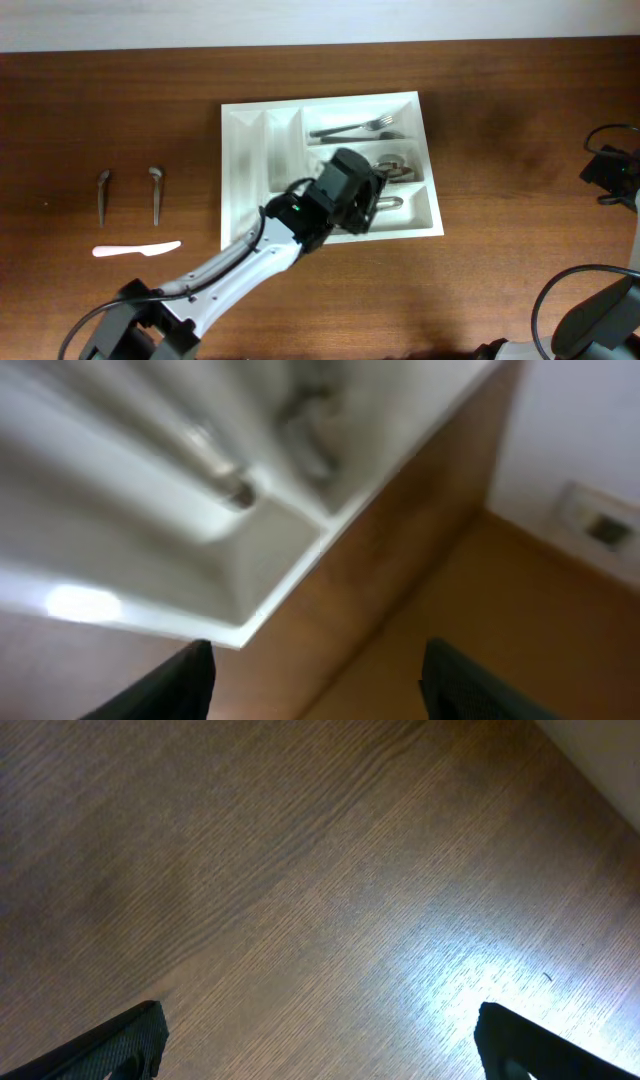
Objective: Pack container
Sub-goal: 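Carry the tongs with the left gripper into the bottom long compartment, then release the tongs and move the left gripper back left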
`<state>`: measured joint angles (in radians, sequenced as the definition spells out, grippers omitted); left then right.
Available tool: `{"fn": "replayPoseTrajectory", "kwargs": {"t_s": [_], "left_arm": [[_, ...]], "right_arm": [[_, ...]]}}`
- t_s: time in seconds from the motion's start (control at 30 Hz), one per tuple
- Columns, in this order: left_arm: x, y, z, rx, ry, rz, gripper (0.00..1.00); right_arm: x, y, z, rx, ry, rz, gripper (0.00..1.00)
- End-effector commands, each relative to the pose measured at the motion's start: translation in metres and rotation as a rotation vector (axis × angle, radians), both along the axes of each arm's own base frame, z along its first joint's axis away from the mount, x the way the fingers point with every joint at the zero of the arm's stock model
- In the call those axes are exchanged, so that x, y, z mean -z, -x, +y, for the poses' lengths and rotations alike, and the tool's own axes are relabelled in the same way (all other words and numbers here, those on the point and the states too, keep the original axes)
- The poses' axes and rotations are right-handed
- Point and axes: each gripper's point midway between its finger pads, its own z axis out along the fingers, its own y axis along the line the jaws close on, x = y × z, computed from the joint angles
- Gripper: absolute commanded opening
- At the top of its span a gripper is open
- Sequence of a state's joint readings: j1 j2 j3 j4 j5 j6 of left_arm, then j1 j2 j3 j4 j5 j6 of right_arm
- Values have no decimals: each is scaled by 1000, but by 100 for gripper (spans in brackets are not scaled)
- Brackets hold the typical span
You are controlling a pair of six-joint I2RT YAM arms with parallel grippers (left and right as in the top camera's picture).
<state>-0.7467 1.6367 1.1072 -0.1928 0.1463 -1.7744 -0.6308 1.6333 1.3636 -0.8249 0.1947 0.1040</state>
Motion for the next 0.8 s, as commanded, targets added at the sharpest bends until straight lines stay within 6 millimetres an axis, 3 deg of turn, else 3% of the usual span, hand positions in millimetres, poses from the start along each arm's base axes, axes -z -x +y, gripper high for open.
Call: {"fn": "replayPoseTrajectory", "kwargs": {"t_s": [0.0, 0.1, 0.2, 0.27, 0.43, 0.57, 0.6, 0.63, 0.77], "left_arm": [[-48, -25, 14, 98, -65, -244, 69], [-81, -40, 34, 153, -153, -394, 73], [-103, -52, 74, 237, -344, -531, 95], [-107, -54, 102, 318, -469, -589, 99], [-82, -34, 184, 454, -716, -478, 99], [-53, -10, 288, 277, -956, -144, 99], [-50, -7, 306, 213, -973, -86, 99], [-50, -6, 323, 144, -972, -45, 99], [-54, -16, 356, 10, -925, -38, 99]], "right_arm": [[-1, 3, -3, 13, 14, 5, 99], [-1, 3, -3, 13, 14, 5, 99], [-1, 3, -3, 12, 14, 5, 99], [-1, 3, -3, 13, 14, 5, 99], [-1, 3, -3, 13, 14, 5, 99], [-1, 3, -3, 13, 14, 5, 99], [-1, 3, -3, 13, 14, 5, 99], [-1, 3, -3, 13, 14, 5, 99], [-1, 3, -3, 13, 14, 5, 99]]}}
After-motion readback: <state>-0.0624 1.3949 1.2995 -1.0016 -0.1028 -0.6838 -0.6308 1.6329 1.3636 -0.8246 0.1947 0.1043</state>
